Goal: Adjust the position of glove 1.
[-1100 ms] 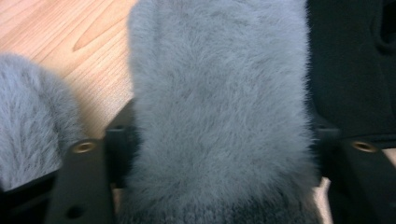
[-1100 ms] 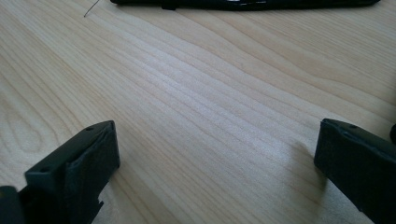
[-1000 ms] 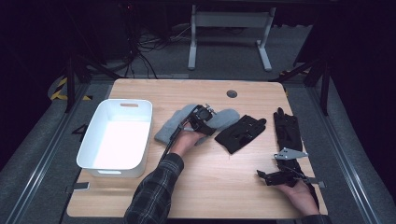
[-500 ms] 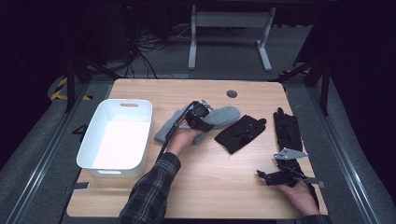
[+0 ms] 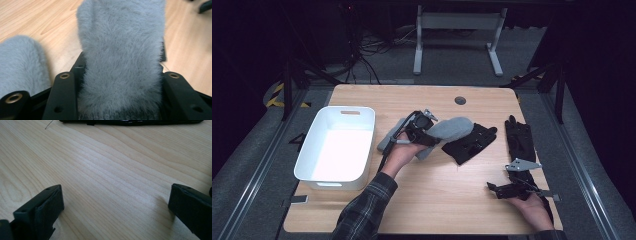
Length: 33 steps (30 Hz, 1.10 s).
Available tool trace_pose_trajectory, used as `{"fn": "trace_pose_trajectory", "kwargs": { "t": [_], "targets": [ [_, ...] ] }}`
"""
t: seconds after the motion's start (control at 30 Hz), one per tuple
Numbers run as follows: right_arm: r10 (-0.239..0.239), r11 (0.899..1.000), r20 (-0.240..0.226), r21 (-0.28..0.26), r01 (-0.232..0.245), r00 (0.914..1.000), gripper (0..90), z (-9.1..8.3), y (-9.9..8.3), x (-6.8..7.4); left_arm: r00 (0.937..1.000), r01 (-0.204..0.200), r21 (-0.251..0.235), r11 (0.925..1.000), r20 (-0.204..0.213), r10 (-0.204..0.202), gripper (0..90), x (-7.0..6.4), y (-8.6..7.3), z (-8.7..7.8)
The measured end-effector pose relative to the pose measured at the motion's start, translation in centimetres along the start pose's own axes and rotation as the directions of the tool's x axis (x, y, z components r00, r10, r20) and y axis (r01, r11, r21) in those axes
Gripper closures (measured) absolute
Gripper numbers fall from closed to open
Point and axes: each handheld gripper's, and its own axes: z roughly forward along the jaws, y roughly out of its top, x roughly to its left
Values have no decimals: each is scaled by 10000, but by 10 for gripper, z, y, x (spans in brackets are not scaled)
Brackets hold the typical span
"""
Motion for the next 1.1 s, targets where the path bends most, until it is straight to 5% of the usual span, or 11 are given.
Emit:
{"fn": "trace_pose_trajectory", "kwargs": {
  "t": [0.6,1.1],
  "targets": [
    [-14,10000,-3,3,14,10000,4,0,0,0,9964,-428,-272,9987,728,446,531,-56,-36,-27],
    [-8,10000,-3,3,8,10000,3,0,0,0,9946,-677,229,9974,800,657,531,-86,-69,-13]
  ]
}}
